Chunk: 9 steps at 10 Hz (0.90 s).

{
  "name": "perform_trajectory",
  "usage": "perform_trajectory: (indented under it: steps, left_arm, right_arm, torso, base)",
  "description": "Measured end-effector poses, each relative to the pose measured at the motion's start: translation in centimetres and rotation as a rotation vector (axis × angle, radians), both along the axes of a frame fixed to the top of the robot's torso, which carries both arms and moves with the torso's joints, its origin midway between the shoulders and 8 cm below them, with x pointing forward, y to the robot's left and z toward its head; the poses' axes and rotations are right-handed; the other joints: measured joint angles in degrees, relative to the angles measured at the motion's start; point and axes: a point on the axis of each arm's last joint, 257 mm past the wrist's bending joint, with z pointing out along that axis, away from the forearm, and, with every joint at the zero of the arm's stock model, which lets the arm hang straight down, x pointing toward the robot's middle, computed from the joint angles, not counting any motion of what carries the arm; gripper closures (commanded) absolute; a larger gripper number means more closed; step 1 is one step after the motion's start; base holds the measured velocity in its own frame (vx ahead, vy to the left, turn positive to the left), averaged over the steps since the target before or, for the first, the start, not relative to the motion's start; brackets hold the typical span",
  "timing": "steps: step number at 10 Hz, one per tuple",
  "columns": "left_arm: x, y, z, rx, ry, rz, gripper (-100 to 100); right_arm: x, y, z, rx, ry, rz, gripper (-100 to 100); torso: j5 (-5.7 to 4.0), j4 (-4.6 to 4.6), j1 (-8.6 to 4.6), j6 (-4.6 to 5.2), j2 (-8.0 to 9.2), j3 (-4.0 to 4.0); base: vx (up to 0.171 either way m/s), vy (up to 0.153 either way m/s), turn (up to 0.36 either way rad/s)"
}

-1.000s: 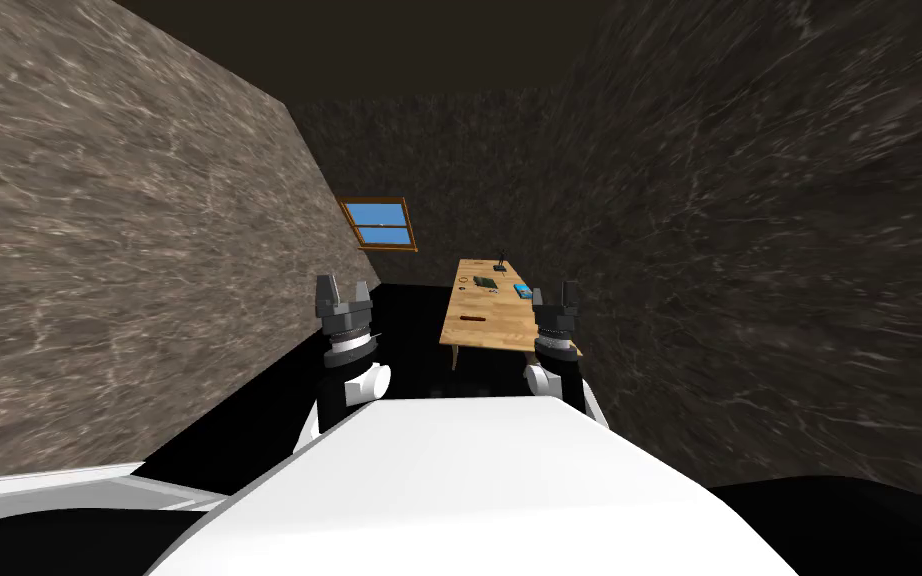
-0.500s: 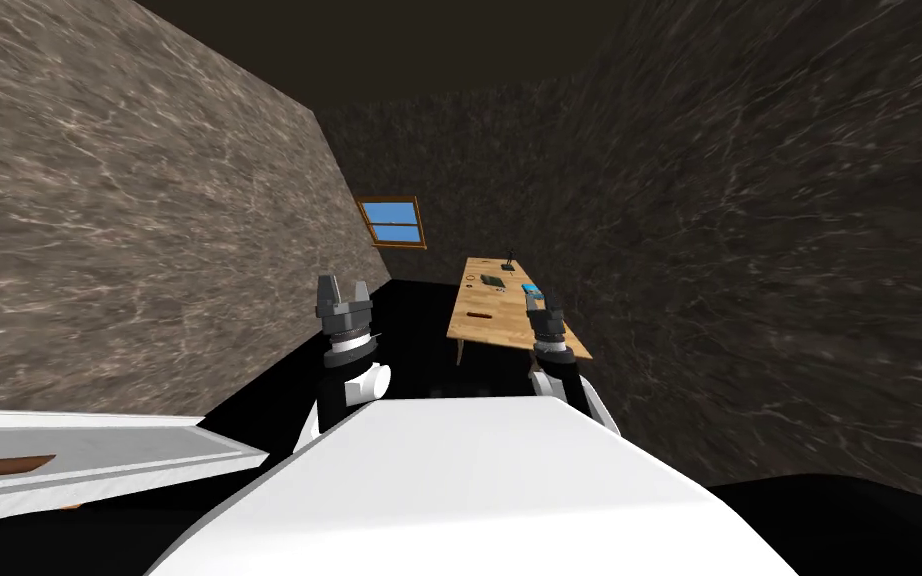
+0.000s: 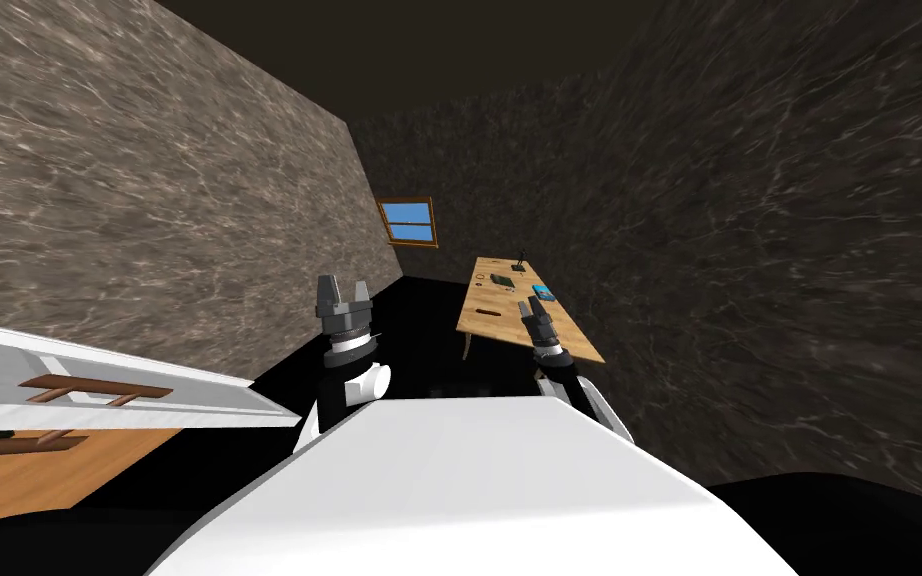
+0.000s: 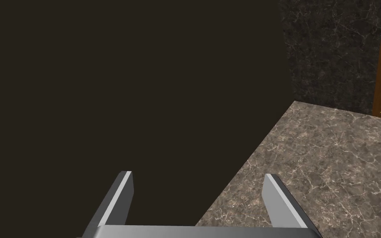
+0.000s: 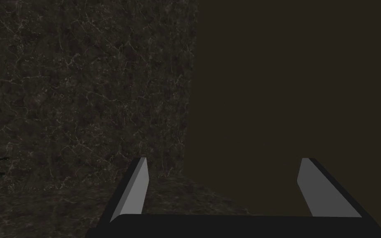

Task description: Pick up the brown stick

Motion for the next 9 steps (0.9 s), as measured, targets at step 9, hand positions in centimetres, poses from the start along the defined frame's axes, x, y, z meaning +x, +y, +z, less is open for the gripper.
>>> perform_trajectory:
  steps: [9]
  left_arm:
    - [0.0, 0.0, 0.0, 0.000, 0.000, 0.000, 0]
  right_arm:
    - [-1.0, 0.7, -13.8, -0.330, 0.327, 0.104, -100]
  torso:
    - [0.02, -0.01, 0.10, -0.01, -0.05, -0.03]
  base:
    - [-0.089, 0.086, 0.324]
